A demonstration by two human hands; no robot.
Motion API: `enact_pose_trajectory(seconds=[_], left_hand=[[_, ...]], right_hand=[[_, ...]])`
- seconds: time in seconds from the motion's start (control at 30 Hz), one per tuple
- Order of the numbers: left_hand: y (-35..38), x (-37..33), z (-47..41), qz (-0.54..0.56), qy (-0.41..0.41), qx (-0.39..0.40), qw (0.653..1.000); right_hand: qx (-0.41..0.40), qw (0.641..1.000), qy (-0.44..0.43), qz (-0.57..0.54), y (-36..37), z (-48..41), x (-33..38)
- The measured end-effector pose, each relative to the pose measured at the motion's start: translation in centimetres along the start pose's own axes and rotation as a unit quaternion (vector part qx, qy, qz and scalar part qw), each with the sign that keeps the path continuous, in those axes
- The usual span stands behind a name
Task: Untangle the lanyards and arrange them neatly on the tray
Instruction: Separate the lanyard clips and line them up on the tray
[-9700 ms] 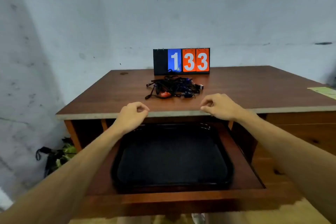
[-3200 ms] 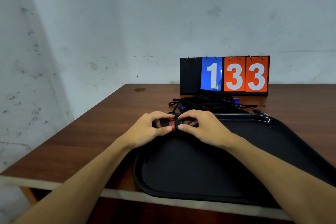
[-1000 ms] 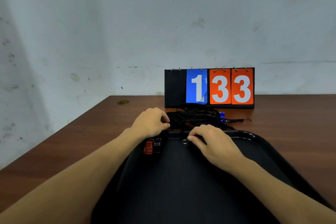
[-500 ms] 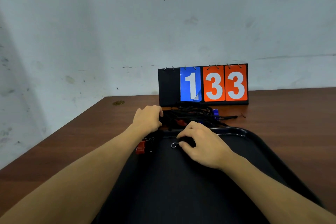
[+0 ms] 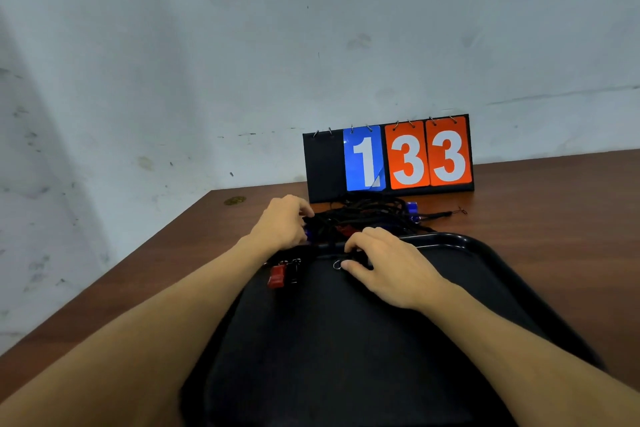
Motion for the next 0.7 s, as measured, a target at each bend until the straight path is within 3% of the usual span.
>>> enact_pose_trajectory(seconds=[0.47,0.7], left_hand=[[-5.6,-2.3,1.7,0.11,0.018,-0.074,0.991],[-4.3,-3.0,5.2,0.122,0.07,-0.056,0.989]], right_hand=[[0.0,1.0,-0.001,-0.026,-0.2,0.2,0.1],[-0.025,0.997,0.006,-0.077,-0.2,0.0,-0.3]])
Point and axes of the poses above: each hand's wrist, its own z-axis away from the middle knuckle, its own y-axis out of the palm, x = y × z, the point moved 6 cm from there along -z, towards the middle knuckle, and after that the axes turned 8 degrees about -x, right-handed, at the moved point
